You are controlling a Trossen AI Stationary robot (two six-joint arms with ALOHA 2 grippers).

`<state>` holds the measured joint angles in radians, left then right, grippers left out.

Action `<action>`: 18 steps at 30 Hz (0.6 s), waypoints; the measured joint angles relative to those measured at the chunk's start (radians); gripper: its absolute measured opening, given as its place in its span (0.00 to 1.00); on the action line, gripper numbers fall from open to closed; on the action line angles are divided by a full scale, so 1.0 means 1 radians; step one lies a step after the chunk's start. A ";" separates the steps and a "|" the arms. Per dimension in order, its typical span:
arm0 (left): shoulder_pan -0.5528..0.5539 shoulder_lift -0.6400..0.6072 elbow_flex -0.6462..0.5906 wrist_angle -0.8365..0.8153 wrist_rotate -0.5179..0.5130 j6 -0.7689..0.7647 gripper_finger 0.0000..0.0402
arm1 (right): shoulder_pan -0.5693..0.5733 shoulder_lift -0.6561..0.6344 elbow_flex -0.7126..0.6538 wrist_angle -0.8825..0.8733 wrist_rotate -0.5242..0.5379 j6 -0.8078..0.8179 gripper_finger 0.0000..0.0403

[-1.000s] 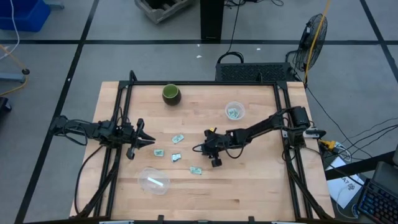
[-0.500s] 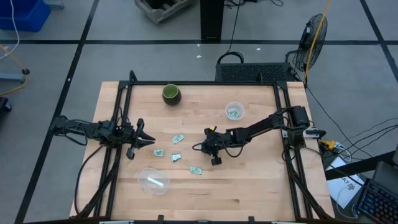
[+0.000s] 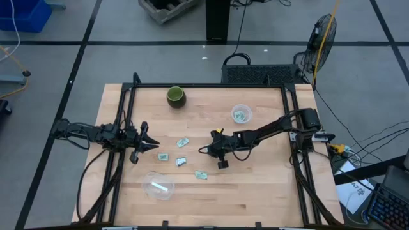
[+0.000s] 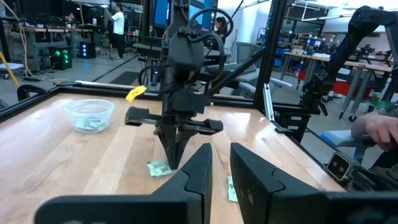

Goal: Pick and place items into bin
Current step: Put the green stevia packet into the top transparent bin

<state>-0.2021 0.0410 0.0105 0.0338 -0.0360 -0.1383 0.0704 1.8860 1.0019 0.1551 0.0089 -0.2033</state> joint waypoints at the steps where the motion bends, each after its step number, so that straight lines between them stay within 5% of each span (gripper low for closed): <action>1: 0.000 0.000 0.000 -0.001 0.000 0.000 0.15 | 0.000 -0.009 0.000 0.000 0.008 0.000 0.00; 11: 0.000 0.000 0.000 0.000 0.000 0.000 0.15 | -0.018 -0.102 -0.003 -0.160 0.222 -0.022 0.00; 18: 0.000 0.000 0.000 -0.001 0.000 0.000 0.15 | -0.099 -0.246 -0.107 -0.106 0.227 -0.019 0.00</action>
<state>-0.2020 0.0408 0.0105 0.0332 -0.0360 -0.1383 -0.0283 1.6396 0.8949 0.0486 0.2360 -0.2226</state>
